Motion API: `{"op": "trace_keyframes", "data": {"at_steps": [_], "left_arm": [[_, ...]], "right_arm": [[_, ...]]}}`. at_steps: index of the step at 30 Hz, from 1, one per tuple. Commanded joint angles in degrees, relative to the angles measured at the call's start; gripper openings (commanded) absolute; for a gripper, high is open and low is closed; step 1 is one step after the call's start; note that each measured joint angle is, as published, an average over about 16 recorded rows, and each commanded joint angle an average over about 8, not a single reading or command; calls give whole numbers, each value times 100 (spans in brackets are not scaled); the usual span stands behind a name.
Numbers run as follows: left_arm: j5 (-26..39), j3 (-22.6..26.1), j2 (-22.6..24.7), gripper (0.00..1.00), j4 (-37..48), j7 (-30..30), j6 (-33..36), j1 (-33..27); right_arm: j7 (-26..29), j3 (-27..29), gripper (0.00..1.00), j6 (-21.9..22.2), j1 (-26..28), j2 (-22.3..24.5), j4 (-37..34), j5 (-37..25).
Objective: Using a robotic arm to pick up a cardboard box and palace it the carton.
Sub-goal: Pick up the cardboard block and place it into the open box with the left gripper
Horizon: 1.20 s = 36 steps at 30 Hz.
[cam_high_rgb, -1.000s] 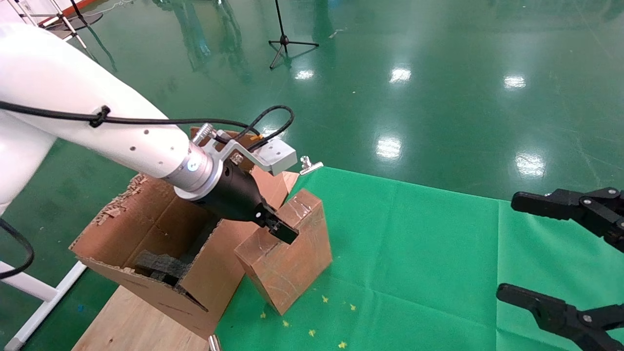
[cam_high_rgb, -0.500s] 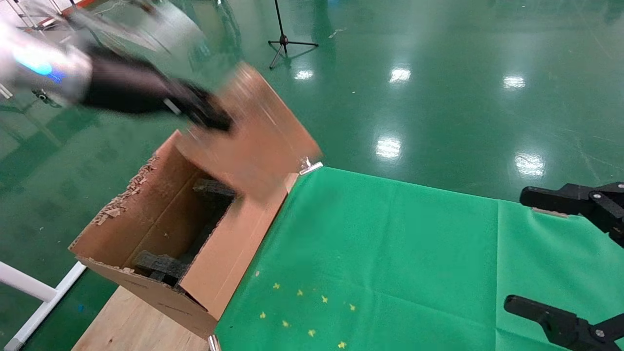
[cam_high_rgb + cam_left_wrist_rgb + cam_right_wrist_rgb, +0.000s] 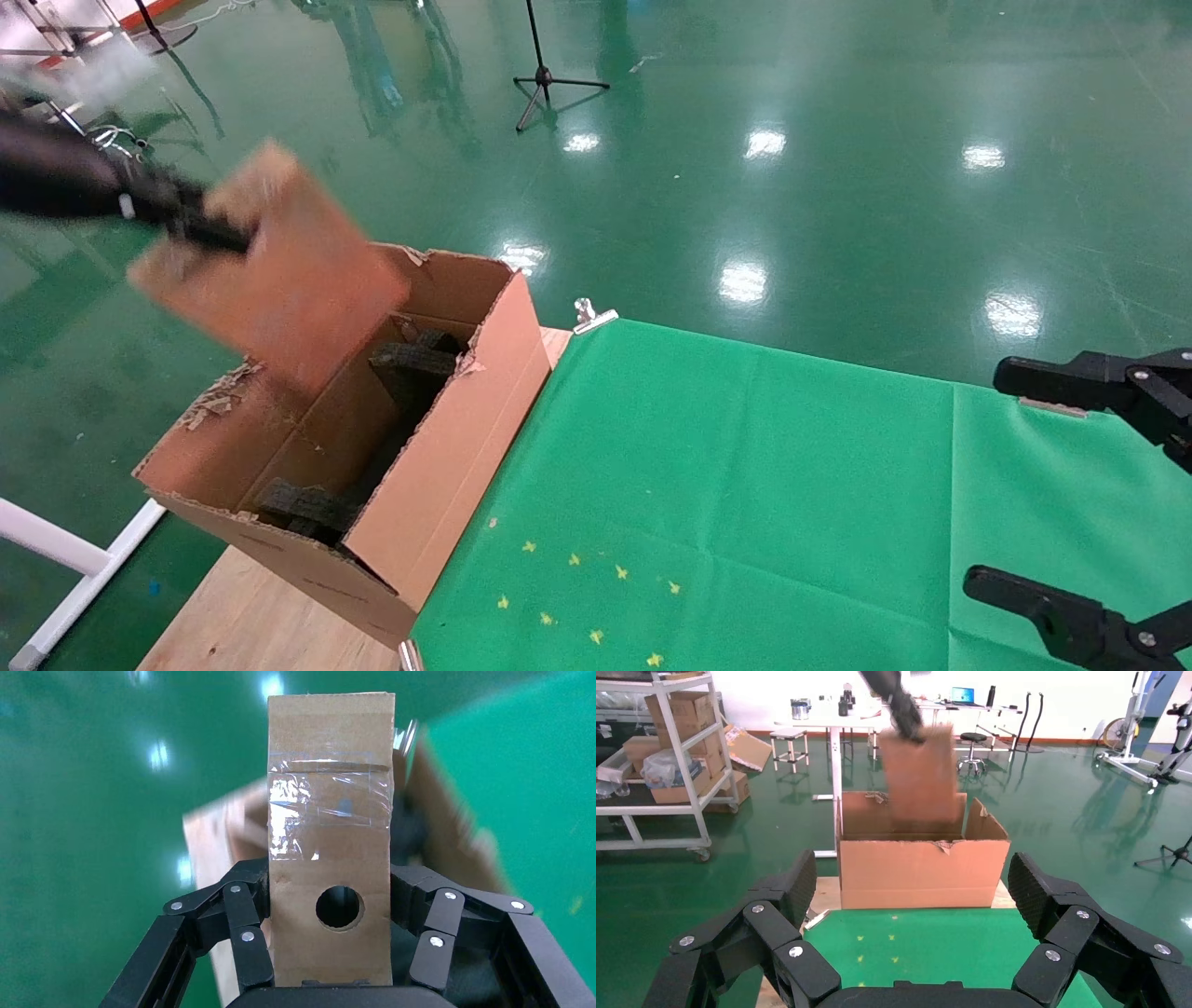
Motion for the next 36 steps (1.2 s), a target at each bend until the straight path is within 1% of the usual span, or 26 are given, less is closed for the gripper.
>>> {"op": "trace_keyframes", "data": {"at_steps": [1,5,9,17,26,32,36], "left_arm": [[202,128,57,0,427,269,-17,42],[419,264,283,0,1252,539,-283,121],[617,370,493,0,1901,734,-628,156],[751,420,801,0,2859,785,-1544,373],[584,297,1086,0,3402,668,-2609,900],[363,144,1279,0,3491,639,-3432,1372],[256,70,1400,0,3493,683,-3721,1586]], "right_arm": [[0,0,100,0,0,0,0,0],[0,0,100,0,0,0,0,0],[0,0,100,0,0,0,0,0],[0,-1,100,0,0,0,0,0],[-1,-1,100,0,0,0,0,1],[-1,-1,100,0,0,0,0,1],[-1,-1,100,1,0,1,0,1]]}}
